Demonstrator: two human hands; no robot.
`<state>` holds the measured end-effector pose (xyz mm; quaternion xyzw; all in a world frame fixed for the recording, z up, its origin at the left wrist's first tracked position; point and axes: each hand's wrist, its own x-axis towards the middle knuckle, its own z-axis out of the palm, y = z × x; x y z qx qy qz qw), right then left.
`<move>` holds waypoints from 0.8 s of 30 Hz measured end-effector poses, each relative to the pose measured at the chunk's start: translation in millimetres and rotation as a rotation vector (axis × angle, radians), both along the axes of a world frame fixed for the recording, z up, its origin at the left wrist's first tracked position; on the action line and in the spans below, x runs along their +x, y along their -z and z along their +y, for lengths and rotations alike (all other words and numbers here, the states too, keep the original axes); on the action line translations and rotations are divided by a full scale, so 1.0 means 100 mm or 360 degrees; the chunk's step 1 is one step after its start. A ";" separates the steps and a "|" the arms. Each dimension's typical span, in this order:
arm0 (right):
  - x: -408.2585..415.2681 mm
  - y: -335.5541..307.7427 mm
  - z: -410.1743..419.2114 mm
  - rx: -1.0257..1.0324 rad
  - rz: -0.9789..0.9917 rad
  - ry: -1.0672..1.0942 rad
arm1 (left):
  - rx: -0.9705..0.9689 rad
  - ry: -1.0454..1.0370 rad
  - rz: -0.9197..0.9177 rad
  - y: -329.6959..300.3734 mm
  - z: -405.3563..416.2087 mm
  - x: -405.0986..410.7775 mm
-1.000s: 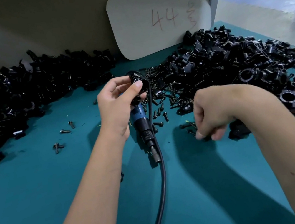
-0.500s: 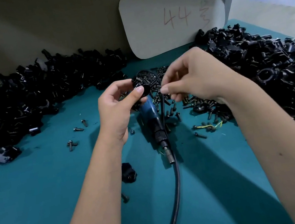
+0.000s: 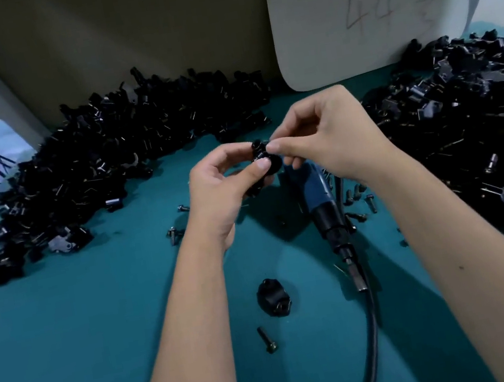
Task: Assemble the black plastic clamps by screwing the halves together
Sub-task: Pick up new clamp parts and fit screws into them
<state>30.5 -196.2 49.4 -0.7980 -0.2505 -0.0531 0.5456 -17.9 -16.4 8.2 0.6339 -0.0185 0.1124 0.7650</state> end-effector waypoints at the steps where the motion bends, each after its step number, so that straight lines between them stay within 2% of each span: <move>1: 0.00 0.02 0.02 -0.0017 -0.0016 -0.0013 | 0.0019 0.0012 0.0012 0.00 0.00 0.00; 6: -0.01 0.10 0.04 0.0051 0.0028 -0.0066 | -0.0030 0.0050 0.0069 0.02 0.02 -0.04; 10: 0.03 0.14 -0.03 0.0354 0.0246 -0.0190 | -0.0410 0.0218 0.0298 -0.01 0.02 -0.05; 13: 0.04 0.16 -0.03 0.0458 0.0339 -0.0157 | -0.0645 0.0262 0.0428 0.01 0.00 -0.05; 17: 0.03 0.22 0.00 0.0411 0.0330 -0.0054 | -0.0748 0.0288 0.0512 0.01 -0.01 -0.06; 24: 0.02 0.25 0.03 0.0258 0.0276 -0.0011 | -0.0711 0.0333 0.0489 0.03 -0.04 -0.06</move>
